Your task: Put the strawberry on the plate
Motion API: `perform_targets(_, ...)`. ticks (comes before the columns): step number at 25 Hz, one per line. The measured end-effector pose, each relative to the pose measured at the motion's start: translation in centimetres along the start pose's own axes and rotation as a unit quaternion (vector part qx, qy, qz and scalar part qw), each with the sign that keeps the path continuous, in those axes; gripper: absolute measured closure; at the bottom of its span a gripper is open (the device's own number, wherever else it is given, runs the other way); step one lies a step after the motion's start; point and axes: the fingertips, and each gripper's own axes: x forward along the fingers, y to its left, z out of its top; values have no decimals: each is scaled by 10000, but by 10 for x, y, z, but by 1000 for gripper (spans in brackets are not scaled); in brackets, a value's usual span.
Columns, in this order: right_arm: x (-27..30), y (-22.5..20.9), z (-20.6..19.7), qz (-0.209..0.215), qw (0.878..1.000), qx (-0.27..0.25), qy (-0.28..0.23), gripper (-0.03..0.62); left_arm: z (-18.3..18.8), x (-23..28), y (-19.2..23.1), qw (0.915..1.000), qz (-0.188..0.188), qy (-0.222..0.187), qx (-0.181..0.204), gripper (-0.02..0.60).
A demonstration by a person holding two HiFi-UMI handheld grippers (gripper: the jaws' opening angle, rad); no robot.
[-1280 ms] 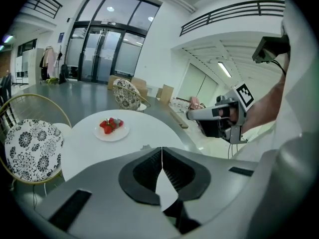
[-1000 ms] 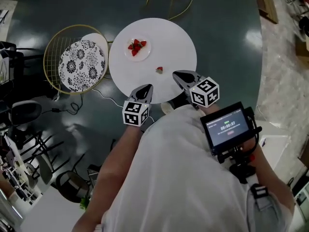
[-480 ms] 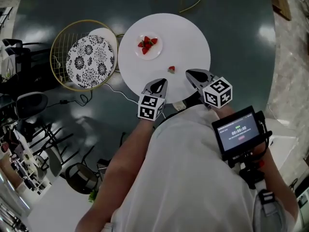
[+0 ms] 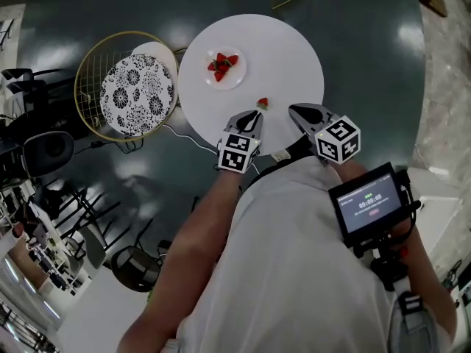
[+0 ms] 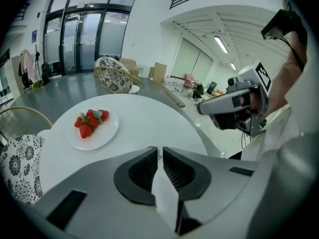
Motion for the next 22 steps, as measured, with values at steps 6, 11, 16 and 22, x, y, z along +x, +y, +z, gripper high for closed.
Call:
perform_targets(6,0,-12,-4,-68,9999,112,-53,586,-4,18,5,9995,-27,288,135,532)
perform_targets(11,-5,-28,-4,-157,9996,187,-136,586,-7,35,11,9984,49,491,257,489)
perform_targets(16,-6,-45,-14,-260,9989,319,-203,586,-12,56,19,9967,50,702,413,457)
perform_targets(22,-8,-48,-22,-362,9985,357,-191,586,-17,70,29,9933,73,980,608,434)
